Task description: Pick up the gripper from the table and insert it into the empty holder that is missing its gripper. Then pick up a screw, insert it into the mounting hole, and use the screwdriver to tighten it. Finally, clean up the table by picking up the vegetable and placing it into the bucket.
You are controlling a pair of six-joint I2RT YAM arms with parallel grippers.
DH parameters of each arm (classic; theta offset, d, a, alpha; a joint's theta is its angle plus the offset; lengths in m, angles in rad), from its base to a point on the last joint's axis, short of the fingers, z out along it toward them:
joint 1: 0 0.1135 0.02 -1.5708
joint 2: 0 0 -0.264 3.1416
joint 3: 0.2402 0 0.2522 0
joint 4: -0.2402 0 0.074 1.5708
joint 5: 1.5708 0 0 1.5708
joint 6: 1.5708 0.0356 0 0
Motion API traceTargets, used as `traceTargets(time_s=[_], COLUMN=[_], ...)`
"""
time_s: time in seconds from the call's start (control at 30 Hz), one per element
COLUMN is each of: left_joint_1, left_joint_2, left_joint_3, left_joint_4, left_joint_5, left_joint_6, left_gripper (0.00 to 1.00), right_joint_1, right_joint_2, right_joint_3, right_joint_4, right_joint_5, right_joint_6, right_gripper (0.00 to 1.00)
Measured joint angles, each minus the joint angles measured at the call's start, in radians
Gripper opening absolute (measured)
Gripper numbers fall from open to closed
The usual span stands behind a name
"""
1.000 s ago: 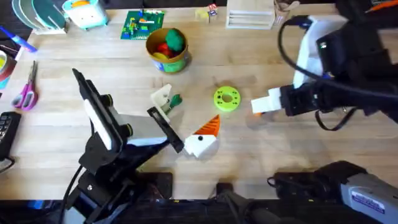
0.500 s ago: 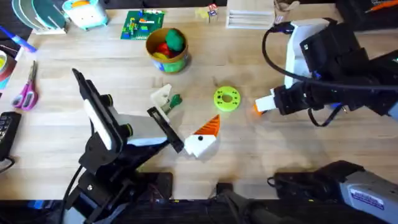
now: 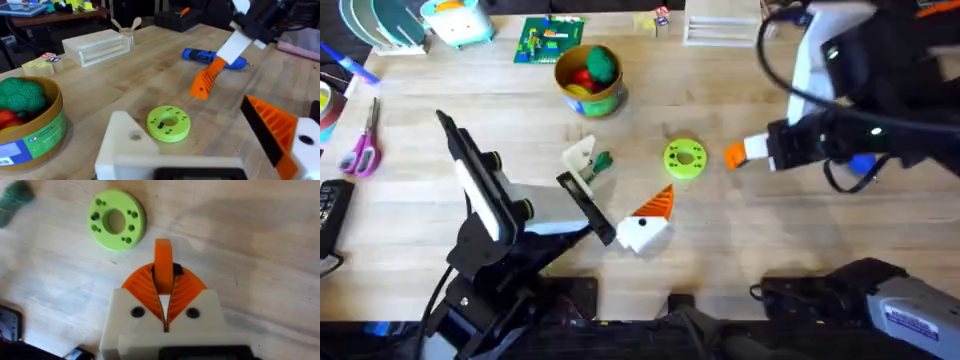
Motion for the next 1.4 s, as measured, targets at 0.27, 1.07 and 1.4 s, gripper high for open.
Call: traceTargets(time_s=[0.27, 1.07, 1.4], left_joint_1=[0.000, 0.000, 0.000], left_joint_2=[0.000, 0.000, 0.000], left_joint_3=[0.000, 0.000, 0.000], left_joint_4=[0.000, 0.000, 0.000], left_joint_5=[0.000, 0.000, -0.002], left_joint_6=[0.000, 0.000, 0.000], left_gripper=[0.993, 0.993, 0.993], right_joint_1=[-0.011, 0.012, 0.078], right_joint_2=[-0.165, 0.336, 0.429], right_joint_3=[0.119, 0.091, 0.091], right_joint_4=[0.143, 0.524, 0.612], right_joint_5=[-0.085, -1.013, -1.055], right_joint_6=[0.065, 0.371, 0.450], right_gripper=[0.011, 0.010, 0.009])
